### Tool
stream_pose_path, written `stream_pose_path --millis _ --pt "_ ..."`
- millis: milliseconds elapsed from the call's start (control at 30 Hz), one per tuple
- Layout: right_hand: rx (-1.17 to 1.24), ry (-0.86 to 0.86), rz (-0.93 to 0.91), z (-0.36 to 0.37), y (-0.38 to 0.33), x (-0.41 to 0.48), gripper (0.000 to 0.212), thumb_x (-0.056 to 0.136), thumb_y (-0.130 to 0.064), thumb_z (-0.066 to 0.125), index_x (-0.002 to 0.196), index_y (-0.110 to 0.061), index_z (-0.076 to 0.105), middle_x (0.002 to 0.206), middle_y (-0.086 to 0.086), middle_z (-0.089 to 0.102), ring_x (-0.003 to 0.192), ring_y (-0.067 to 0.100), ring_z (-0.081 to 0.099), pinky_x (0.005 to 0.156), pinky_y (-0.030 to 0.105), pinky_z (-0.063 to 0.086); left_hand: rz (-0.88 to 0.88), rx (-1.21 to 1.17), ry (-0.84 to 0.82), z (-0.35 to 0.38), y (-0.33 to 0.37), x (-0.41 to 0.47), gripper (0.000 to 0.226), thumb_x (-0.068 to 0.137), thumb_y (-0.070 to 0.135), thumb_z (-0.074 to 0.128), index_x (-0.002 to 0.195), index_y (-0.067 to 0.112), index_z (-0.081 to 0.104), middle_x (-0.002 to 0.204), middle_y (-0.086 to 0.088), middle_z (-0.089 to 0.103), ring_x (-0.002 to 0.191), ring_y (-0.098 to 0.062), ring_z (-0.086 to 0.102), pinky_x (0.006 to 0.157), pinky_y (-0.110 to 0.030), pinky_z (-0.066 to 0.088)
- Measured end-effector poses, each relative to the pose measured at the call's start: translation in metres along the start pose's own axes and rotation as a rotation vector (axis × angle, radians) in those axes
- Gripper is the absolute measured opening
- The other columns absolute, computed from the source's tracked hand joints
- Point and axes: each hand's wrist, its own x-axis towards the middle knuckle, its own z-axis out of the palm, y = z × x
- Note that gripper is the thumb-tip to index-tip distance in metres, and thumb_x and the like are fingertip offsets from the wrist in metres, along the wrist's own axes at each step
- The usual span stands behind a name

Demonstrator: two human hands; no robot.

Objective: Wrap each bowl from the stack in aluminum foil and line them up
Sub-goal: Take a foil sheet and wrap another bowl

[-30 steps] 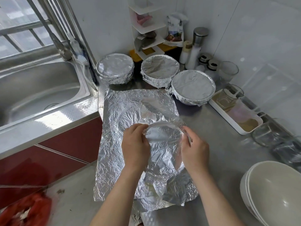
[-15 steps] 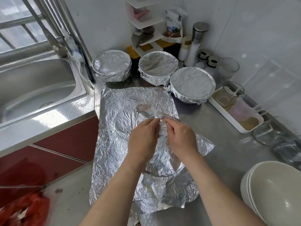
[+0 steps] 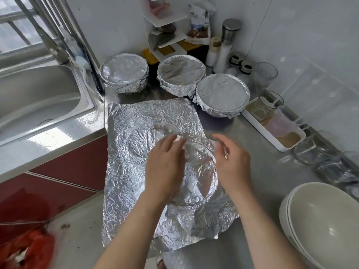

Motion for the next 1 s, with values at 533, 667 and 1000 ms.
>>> stream_pose_path --millis 533,667,1000 --pt "0.077 -0.046 0.141 -0.009 -0.004 -0.064 0.027 0.094 -0.003 0.053 0.117 -0.007 0.067 0.119 0.005 0.062 0.108 0.017 0.06 0.098 0.032 0.047 -0.127 -0.012 -0.176 0.002 0.054 -0.075 0.062 0.095 0.059 0.018 0.147 0.029 0.036 0.158 0.001 0.03 0.147 -0.02 0.023 0.118 -0.052 0.011" --pt "-0.031 0.051 0.199 -0.023 -0.008 -0.072 0.016 0.093 -0.009 0.058 0.097 -0.008 0.073 0.09 0.007 0.068 0.081 0.022 0.063 0.078 0.035 0.048 -0.353 -0.22 0.107 -0.031 0.028 -0.059 0.045 0.097 0.032 0.041 0.138 0.017 0.05 0.147 -0.006 0.044 0.136 -0.025 0.037 0.113 -0.039 0.028" --pt "-0.008 -0.051 0.551 -0.015 -0.014 -0.048 0.018 0.089 -0.017 0.061 0.101 -0.011 0.073 0.095 0.002 0.073 0.09 0.021 0.066 0.083 0.034 0.053 -0.706 -0.485 0.07 -0.04 -0.005 -0.024 0.026 0.095 0.012 0.056 0.116 0.012 0.071 0.108 -0.004 0.072 0.091 -0.024 0.068 0.086 -0.041 0.055"
